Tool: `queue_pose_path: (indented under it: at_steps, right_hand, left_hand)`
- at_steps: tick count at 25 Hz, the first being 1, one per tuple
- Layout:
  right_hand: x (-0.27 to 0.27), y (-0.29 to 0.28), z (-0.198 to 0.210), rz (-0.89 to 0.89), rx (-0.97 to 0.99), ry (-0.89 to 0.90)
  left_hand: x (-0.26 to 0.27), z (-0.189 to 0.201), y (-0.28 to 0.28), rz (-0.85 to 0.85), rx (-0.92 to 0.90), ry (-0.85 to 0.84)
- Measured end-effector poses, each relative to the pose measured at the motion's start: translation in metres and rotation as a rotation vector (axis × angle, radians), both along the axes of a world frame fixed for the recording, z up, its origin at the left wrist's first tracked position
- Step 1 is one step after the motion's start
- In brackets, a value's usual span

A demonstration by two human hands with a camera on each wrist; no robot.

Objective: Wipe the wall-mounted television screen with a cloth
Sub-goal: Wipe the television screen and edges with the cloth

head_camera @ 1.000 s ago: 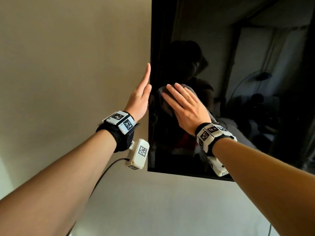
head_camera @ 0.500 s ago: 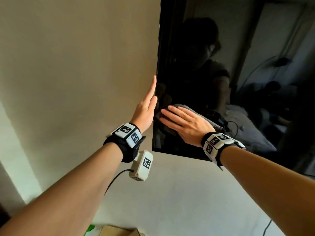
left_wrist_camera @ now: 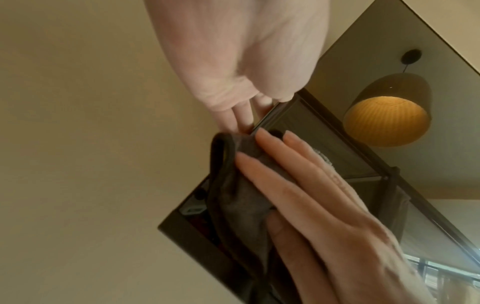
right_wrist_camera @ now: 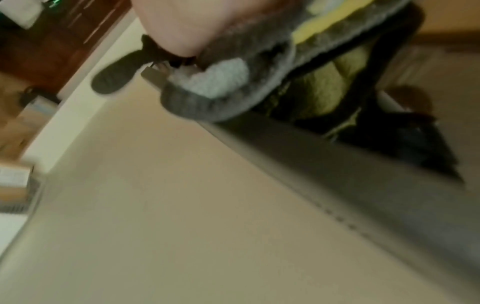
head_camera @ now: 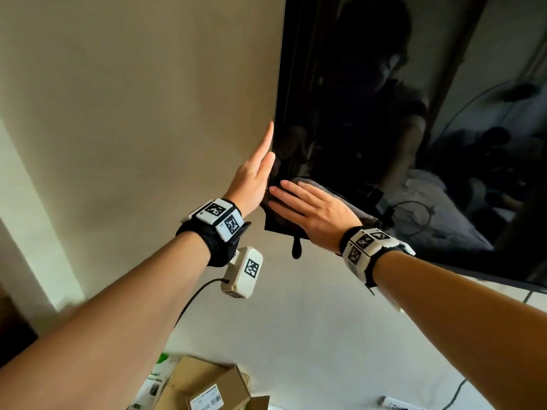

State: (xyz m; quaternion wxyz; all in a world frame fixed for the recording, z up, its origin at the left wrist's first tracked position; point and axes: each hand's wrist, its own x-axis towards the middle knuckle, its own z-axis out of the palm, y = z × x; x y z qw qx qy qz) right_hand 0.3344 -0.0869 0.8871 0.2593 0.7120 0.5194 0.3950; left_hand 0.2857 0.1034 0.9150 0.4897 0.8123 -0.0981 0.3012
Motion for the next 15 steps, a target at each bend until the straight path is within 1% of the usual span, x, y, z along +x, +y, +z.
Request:
queue_pose_path:
  at_steps: [1,3,5,8,10,11,13,15]
  right_hand:
    - [0.000,0.002,-0.004,0.009,-0.015,0.009]
    - [0.002,-0.009,-0.010,0.039,-0.105,0.001]
    - [0.002,-0.039,-0.004,0.028,-0.140,0.028]
    - [0.000,-0.099,0.009,-0.041,-0.164,-0.005]
    - [0.000,-0.114,0.015,-0.045,-0.225,-0.051]
    - [0.001,-0.111,0.016,-0.038,-0.237,-0.062]
    - [0.005,-0.093,0.018,-0.005,-0.201,-0.066]
    - [0.006,-0.085,0.016,0.039,-0.149,-0.065]
  left_hand:
    - [-0.002,-0.005,0.000,0.008,-0.007,0.011]
    - [-0.002,-0.019,0.002,-0.015,-0.063,0.085]
    - [-0.002,-0.034,-0.001,-0.013,-0.173,0.129]
    - [-0.007,-0.065,-0.025,0.100,-0.302,0.126]
    - [-0.008,-0.084,-0.042,0.163,-0.486,0.124]
    - [-0.007,-0.089,-0.052,0.191,-0.601,0.123]
    - [-0.006,-0.091,-0.071,0.254,-0.784,0.109]
    - [-0.007,-0.084,-0.090,0.291,-0.977,0.064]
